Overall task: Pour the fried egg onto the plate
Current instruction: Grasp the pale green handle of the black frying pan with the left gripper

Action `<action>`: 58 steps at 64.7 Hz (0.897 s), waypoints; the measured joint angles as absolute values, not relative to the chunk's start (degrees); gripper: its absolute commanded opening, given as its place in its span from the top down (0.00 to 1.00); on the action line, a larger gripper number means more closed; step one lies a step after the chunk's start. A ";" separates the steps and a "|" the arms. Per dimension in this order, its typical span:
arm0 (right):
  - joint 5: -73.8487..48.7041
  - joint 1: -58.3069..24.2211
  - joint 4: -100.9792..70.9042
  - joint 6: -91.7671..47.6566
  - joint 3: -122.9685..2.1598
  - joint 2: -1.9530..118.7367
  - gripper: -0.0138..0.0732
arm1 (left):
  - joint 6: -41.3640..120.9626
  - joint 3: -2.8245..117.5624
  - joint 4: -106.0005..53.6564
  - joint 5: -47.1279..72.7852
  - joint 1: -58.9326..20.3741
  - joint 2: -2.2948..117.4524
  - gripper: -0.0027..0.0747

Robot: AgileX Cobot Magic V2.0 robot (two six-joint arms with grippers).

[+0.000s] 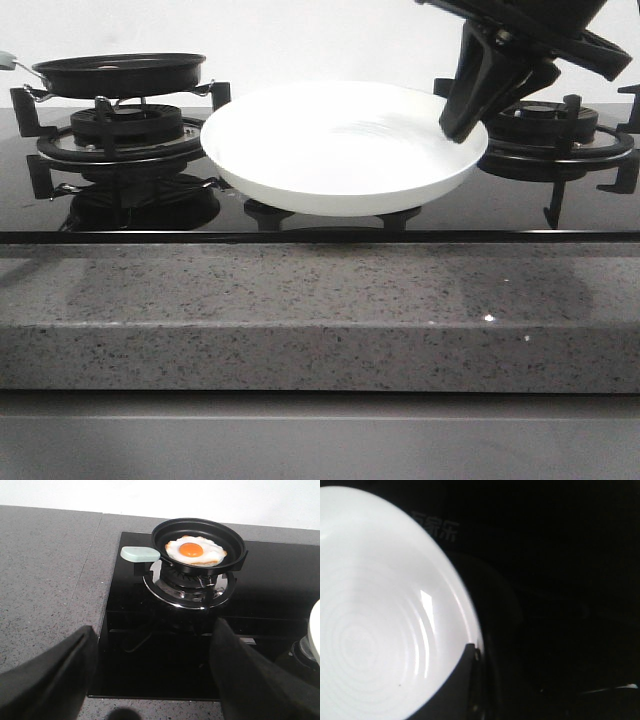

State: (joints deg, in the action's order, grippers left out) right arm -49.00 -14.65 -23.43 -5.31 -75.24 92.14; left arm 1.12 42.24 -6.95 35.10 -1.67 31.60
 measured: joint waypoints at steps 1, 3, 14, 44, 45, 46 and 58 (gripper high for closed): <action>-49.00 -14.65 -23.43 -5.31 -75.24 92.14 0.92 | 1.12 42.24 -6.95 35.10 -1.67 31.60 0.34; -49.00 -14.65 -23.43 -5.31 -75.24 92.14 0.92 | 1.12 42.24 -6.95 35.10 -1.67 31.60 0.34; -49.00 -14.65 -23.43 -5.31 -75.24 92.14 0.92 | 1.12 42.24 -6.95 35.10 -1.67 31.60 0.34; -49.00 -14.65 -23.43 -5.31 -75.24 92.14 0.92 | 1.12 42.24 -7.20 31.77 -1.67 31.60 0.34; -49.00 -14.65 -23.43 -5.31 -75.24 92.14 0.92 | 1.12 42.24 -7.35 31.66 -1.67 31.60 0.34; -49.00 -14.65 -23.43 -5.31 -75.24 92.14 0.92 | 1.12 42.24 -7.63 31.69 -1.67 31.60 0.34; -49.00 -14.65 -23.43 -5.31 -75.24 92.14 0.92 | 1.12 42.24 -8.74 31.64 -1.67 31.60 0.31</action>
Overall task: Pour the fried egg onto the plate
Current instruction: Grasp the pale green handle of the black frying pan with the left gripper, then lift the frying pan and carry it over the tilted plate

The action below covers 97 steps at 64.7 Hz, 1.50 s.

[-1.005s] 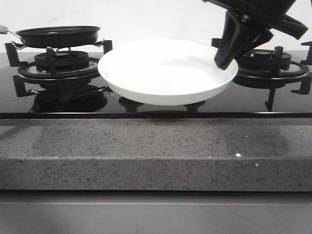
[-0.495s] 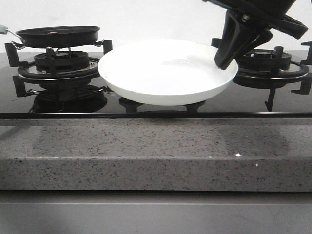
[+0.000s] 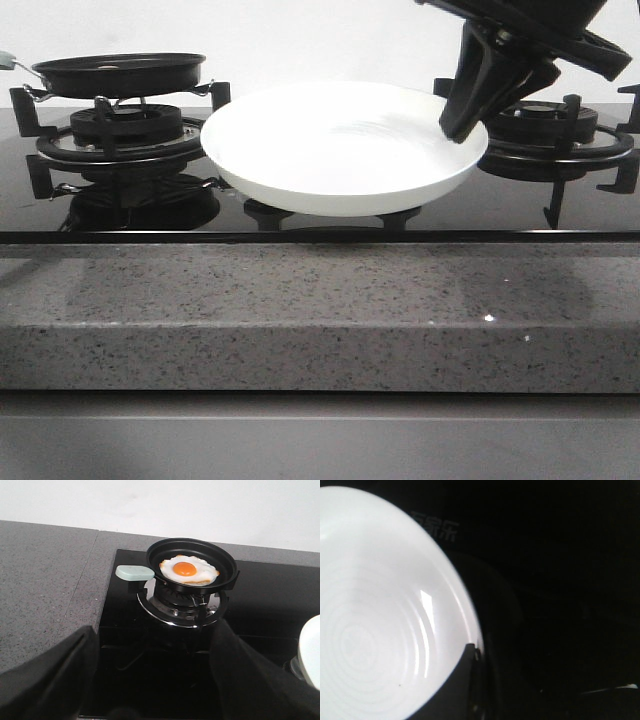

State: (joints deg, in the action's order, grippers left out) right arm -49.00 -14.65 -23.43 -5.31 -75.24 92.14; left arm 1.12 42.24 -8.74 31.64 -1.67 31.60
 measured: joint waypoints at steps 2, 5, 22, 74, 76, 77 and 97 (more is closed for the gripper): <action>-49.00 -14.65 -23.43 -5.31 -75.24 92.14 0.92 | 1.12 42.35 -8.74 31.64 -1.67 31.67 0.28; -49.00 -14.65 -23.43 -5.31 -75.24 92.14 0.92 | 1.12 42.93 -8.47 32.21 -1.67 32.07 0.22; -49.00 -14.65 -23.43 -5.31 -75.24 92.14 0.92 | 1.12 49.65 -7.67 39.45 -1.67 40.32 0.14; -48.91 -14.65 -23.43 -5.31 -75.24 92.14 0.92 | 19.46 69.67 -50.68 53.41 20.86 80.48 0.14; -48.91 -14.65 -23.43 -5.31 -75.24 92.14 0.92 | 19.75 69.67 -52.86 53.41 21.01 81.61 0.14; -48.91 -14.65 -23.43 -5.31 -75.24 92.14 0.92 | 19.76 69.67 -54.35 53.31 21.01 82.46 0.14; -48.91 -14.65 -23.43 -5.40 -75.24 92.14 0.92 | 20.29 69.67 -71.61 52.61 21.01 92.93 0.17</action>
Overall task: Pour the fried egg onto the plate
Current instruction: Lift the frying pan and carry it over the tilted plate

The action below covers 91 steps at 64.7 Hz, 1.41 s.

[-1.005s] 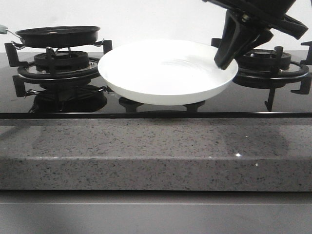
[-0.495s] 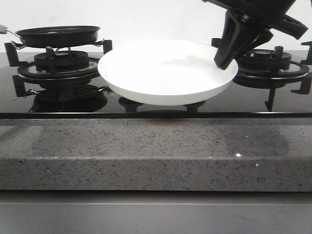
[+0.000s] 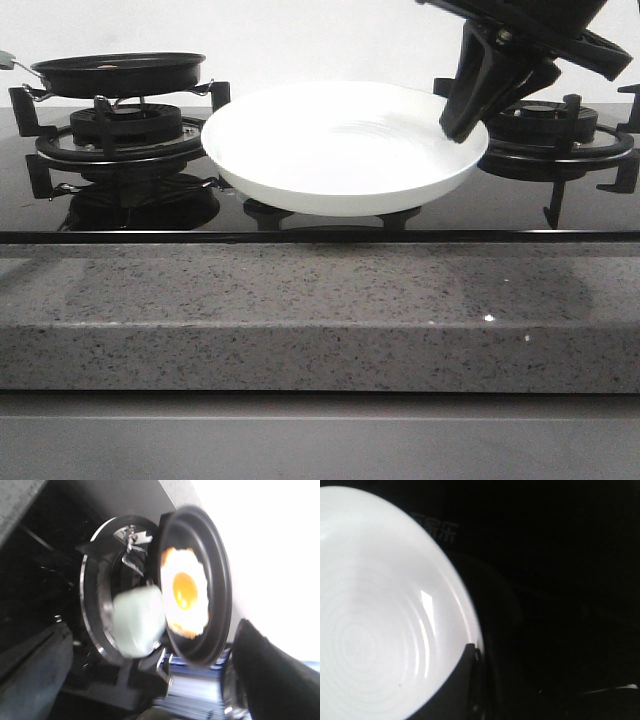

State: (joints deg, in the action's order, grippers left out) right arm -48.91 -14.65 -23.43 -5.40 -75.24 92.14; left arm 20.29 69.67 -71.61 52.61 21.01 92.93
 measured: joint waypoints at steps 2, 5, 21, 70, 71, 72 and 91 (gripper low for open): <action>-48.91 -14.65 -23.43 -5.40 -75.24 92.14 0.92 | 20.38 69.67 -72.72 52.61 21.01 93.91 0.18; -48.91 -14.65 -23.43 -5.40 -75.24 92.14 0.92 | 20.66 69.67 -74.42 52.61 21.01 95.02 0.20; -48.91 -14.65 -23.43 -5.40 -75.24 92.14 0.92 | 23.43 69.79 -82.02 53.87 20.17 99.14 0.28; -48.91 -14.65 -23.43 -5.40 -75.24 92.14 0.92 | 23.61 69.89 -86.52 55.70 19.20 101.38 0.80; -48.91 -14.65 -23.43 -5.40 -75.24 92.14 0.92 | 23.61 69.89 -86.52 55.80 19.20 101.38 0.82; -48.91 -14.65 -23.43 -5.40 -75.24 92.14 0.92 | 23.61 69.89 -86.52 55.86 19.20 101.38 0.84; -48.91 -14.65 -23.43 -5.40 -75.24 92.14 0.92 | 27.19 69.89 -87.54 57.55 19.20 101.47 0.99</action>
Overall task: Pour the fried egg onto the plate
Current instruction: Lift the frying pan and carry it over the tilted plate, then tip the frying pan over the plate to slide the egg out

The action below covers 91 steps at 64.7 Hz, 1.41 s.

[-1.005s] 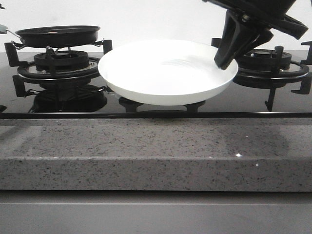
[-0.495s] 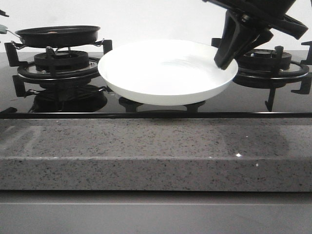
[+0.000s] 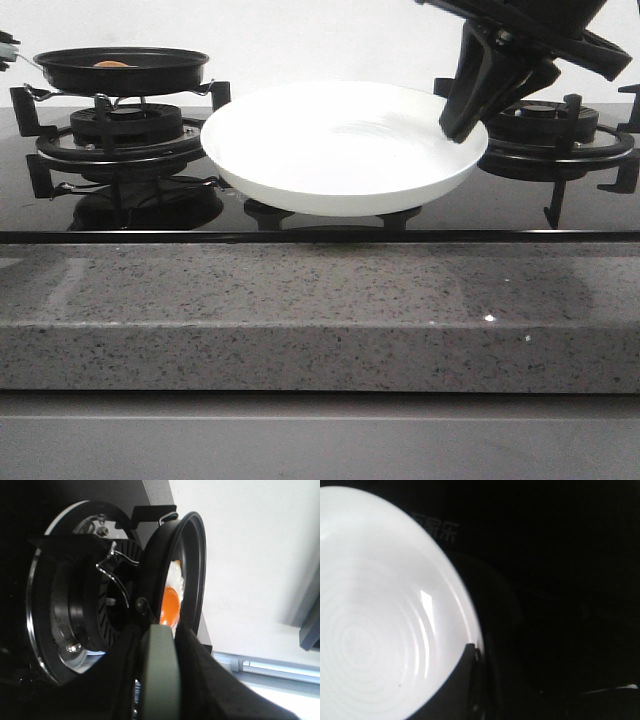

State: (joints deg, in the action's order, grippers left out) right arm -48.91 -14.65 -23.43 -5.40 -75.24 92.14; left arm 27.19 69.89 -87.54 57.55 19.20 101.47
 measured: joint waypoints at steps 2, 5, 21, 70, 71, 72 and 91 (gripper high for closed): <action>-48.91 -14.65 -23.43 -5.40 -75.24 92.14 0.92 | 27.76 69.89 -87.70 58.02 19.20 101.47 0.99; -48.91 -14.65 -23.43 -5.40 -75.24 92.14 0.92 | 28.37 69.89 -87.69 58.49 19.20 101.47 0.99; -48.91 -14.65 -23.43 -5.40 -75.24 92.14 0.92 | 33.08 69.89 -87.16 59.21 19.06 97.41 0.99; -48.91 -14.65 -23.43 -5.40 -75.24 92.14 0.92 | 39.00 69.89 -59.62 39.87 -7.86 74.03 0.99; -48.91 -14.65 -23.43 -5.40 -75.24 92.14 0.92 | 39.13 69.89 -58.77 39.38 -8.63 73.76 0.99; -48.91 -14.65 -23.43 -5.40 -75.24 92.14 0.92 | 39.39 69.89 -57.46 38.96 -9.40 73.51 0.99; -48.91 -14.65 -23.43 -5.40 -75.24 92.14 0.92 | 40.30 69.89 -37.62 32.11 -24.35 71.37 0.99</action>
State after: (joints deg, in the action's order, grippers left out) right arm -48.91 -14.65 -23.43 -5.40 -75.24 92.14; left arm 40.30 69.89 -37.62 32.11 -24.35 71.37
